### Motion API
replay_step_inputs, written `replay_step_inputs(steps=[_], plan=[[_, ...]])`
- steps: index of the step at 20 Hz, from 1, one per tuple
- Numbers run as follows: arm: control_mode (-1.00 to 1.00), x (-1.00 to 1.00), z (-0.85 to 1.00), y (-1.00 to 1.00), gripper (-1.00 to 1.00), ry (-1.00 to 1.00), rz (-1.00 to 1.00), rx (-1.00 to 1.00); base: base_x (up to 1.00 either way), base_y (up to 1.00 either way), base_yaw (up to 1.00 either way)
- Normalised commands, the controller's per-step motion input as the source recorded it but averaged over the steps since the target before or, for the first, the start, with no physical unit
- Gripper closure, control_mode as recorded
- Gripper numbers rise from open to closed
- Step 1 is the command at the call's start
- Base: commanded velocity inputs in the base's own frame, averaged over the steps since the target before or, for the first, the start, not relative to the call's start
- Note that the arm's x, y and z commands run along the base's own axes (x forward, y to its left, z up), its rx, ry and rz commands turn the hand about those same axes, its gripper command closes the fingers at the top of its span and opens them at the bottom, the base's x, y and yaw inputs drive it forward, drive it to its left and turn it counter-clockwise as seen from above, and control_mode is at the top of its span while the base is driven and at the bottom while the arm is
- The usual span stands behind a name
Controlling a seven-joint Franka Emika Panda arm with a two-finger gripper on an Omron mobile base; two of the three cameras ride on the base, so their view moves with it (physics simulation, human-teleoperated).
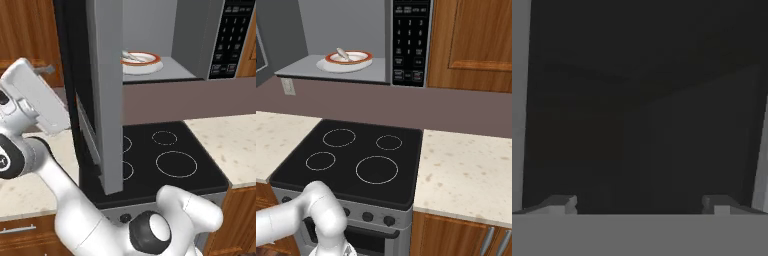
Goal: Transport the fish from the fridge to the microwave and turn on the microwave.
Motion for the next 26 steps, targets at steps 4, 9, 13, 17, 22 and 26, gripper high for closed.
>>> replay_step_inputs(steps=[4,9,13,17,22,26], plan=[[-1.0,-0.22,0.46,-0.94,-1.0,0.0,0.0,0.3,0.0,0.0,0.0],[-1.0,-0.01,0.28,-0.92,-1.0,0.0,0.0,0.24,0.0,0.0,0.0],[-1.0,0.02,0.19,-0.9,-1.0,0.0,0.0,0.2,0.0,0.0,0.0],[-1.0,0.22,0.0,-0.92,-1.0,0.0,0.0,0.16,0.0,0.0,0.0],[-1.0,0.62,-0.09,-0.78,-1.0,-0.07,0.01,0.13,0.0,0.0,0.0],[-1.0,0.67,0.0,-0.78,-1.0,-0.24,0.04,0.15,0.0,0.0,0.0]])
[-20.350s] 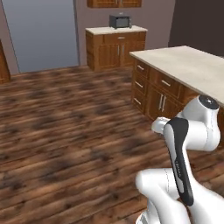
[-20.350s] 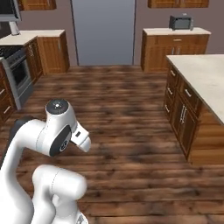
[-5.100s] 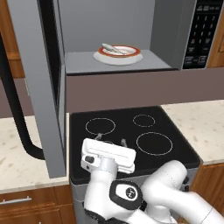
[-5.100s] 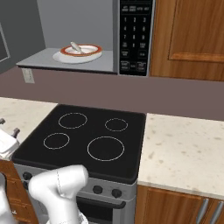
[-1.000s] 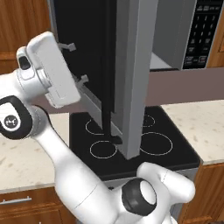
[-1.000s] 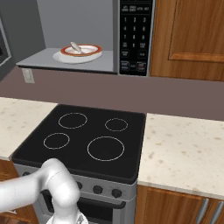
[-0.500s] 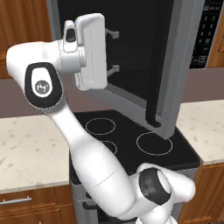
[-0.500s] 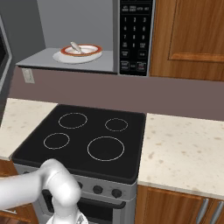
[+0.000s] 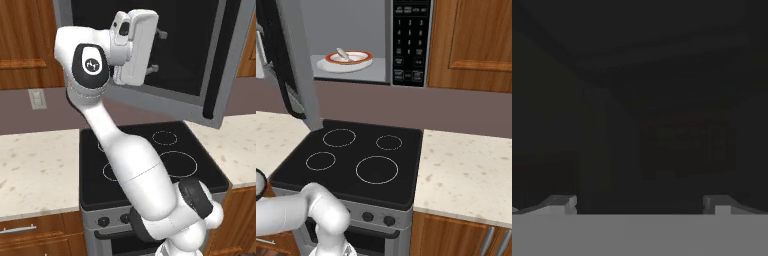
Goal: Transport the fish from the fridge to the microwave and turn on the microwave.
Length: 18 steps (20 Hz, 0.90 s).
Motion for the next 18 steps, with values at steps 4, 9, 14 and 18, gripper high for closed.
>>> replay_step_inputs(steps=[4,9,14,18], plan=[[-1.0,0.75,0.0,-0.79,-1.0,-0.27,0.04,0.14,0.0,0.0,0.0],[-1.0,0.69,-0.06,-0.79,-1.0,-0.29,0.06,0.13,0.0,0.0,0.0],[-1.0,0.51,-0.34,-0.39,-1.0,-0.34,0.14,0.07,0.0,0.0,0.0],[-1.0,0.49,-0.37,-0.27,-1.0,-0.39,0.18,0.05,0.0,0.0,0.0]])
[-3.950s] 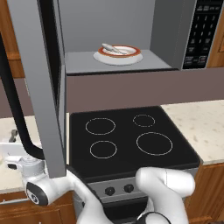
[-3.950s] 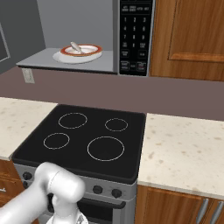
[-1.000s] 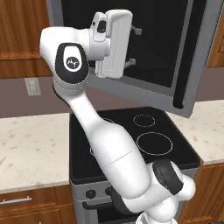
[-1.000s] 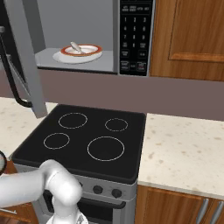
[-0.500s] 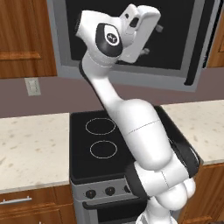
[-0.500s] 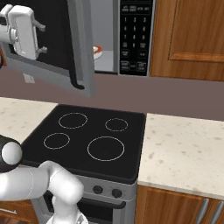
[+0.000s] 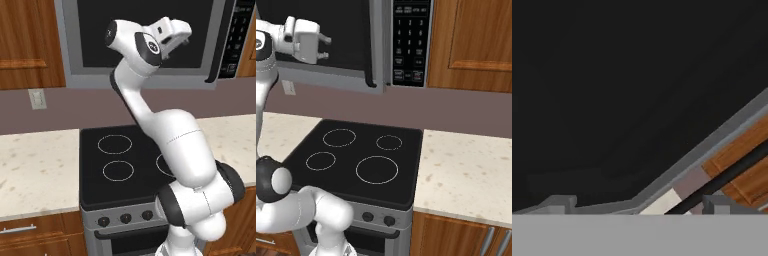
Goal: Transport the fish from the fridge to the microwave and turn on the microwave.
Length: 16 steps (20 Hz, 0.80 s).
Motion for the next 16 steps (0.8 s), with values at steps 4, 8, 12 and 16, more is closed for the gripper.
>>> replay_step_inputs(steps=[4,8,12,16], plan=[[-1.0,0.56,-0.32,-0.31,-1.0,-0.41,0.18,0.05,0.0,0.0,0.0],[-1.0,0.79,-0.27,-0.39,-1.0,-0.39,0.17,0.06,0.0,0.0,0.0],[-1.0,0.96,-0.25,-0.45,-1.0,-0.34,0.16,0.08,0.0,0.0,0.0],[-1.0,1.0,-0.26,-0.38,-1.0,-0.29,0.16,0.06,0.0,0.0,0.0]])
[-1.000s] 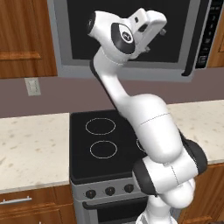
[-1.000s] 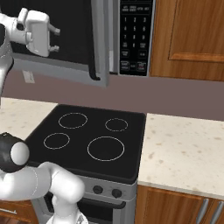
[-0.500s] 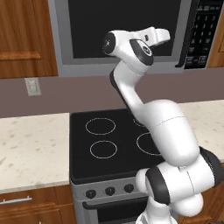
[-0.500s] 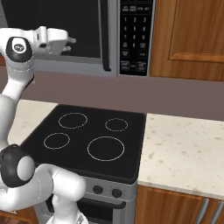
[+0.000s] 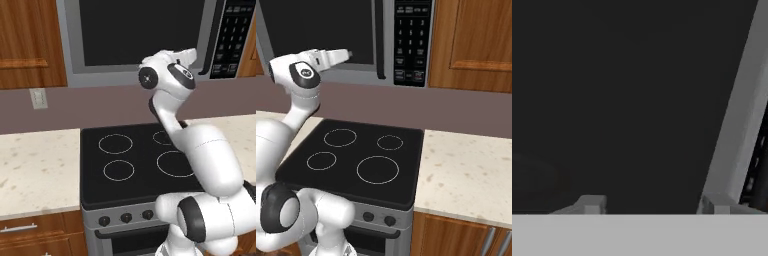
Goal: Transport the fish from the fridge to the microwave and turn on the microwave.
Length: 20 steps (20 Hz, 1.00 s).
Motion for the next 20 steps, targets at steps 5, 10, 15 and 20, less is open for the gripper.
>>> replay_step_inputs(steps=[5,10,15,20], plan=[[-1.0,0.22,0.05,-0.22,-1.0,-0.16,0.19,0.14,0.0,0.0,0.0],[-1.0,-0.94,0.3,-0.12,-1.0,-0.05,0.21,0.21,0.0,0.0,0.0],[-1.0,-1.0,0.39,-0.02,-1.0,-0.03,0.14,0.25,0.0,0.0,0.0],[-1.0,-1.0,0.4,-0.1,-1.0,0.13,0.04,0.32,0.0,0.0,0.0]])
